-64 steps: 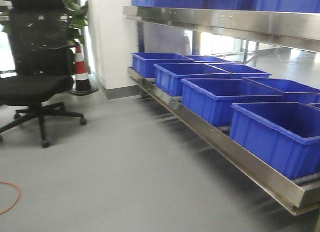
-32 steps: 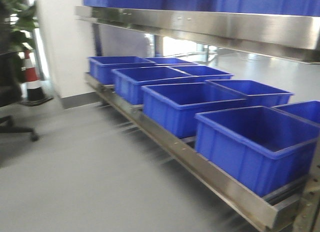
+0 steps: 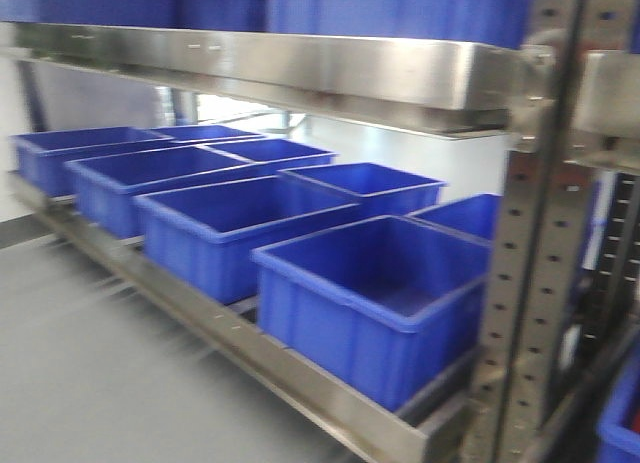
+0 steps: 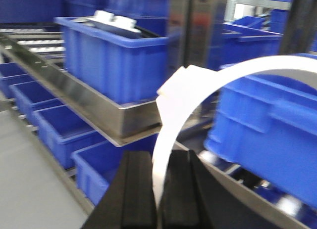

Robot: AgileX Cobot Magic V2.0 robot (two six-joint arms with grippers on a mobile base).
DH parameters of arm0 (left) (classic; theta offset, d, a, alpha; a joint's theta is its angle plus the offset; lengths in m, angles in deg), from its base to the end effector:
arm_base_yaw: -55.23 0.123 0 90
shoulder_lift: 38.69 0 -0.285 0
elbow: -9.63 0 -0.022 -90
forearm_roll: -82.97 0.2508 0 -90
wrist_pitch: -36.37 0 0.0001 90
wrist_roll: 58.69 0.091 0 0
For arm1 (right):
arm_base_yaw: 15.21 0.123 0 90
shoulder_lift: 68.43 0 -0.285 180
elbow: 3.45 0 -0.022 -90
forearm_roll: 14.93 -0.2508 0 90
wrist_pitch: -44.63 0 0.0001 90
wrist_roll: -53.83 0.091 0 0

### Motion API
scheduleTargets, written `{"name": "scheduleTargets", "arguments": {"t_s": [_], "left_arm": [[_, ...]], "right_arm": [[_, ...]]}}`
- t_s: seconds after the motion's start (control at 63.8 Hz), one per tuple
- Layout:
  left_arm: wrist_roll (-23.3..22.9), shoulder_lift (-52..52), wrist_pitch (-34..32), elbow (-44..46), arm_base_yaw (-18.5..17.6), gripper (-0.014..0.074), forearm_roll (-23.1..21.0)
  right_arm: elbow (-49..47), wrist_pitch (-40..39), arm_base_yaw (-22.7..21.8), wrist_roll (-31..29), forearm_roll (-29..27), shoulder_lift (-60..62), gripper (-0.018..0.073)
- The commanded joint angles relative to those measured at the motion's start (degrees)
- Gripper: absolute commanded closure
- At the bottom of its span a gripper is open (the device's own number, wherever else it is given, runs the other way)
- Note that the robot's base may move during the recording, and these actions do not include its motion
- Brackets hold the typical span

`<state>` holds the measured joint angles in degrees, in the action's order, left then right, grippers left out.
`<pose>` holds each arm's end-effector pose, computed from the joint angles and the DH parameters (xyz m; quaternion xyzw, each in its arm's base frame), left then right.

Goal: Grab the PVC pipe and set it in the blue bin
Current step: 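Bring the held arc above an open blue bin on the shelf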

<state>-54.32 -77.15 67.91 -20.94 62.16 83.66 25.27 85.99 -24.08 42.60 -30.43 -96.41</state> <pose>0.0918 0.0117 0.3938 -0.0152 0.7691 0.0686 0.6353 0.0368 0.0105 0.4018 0.0026 0.7484 0.0182 0.6630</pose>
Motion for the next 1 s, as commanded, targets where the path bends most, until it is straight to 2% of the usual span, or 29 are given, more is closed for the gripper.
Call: {"name": "scheduleTargets", "arguments": {"t_s": [0.0, 0.988], "left_arm": [[-0.1, 0.2, -1.3, -0.1, 0.0, 0.0707, -0.2], [-0.1, 0.2, -1.3, -0.1, 0.0, 0.0707, -0.2]], "right_arm": [[0.0, -1.3, 0.0, -0.3, 0.2, 0.2, 0.0728], [0.0, -1.3, 0.0, -0.3, 0.2, 0.2, 0.0728]]}}
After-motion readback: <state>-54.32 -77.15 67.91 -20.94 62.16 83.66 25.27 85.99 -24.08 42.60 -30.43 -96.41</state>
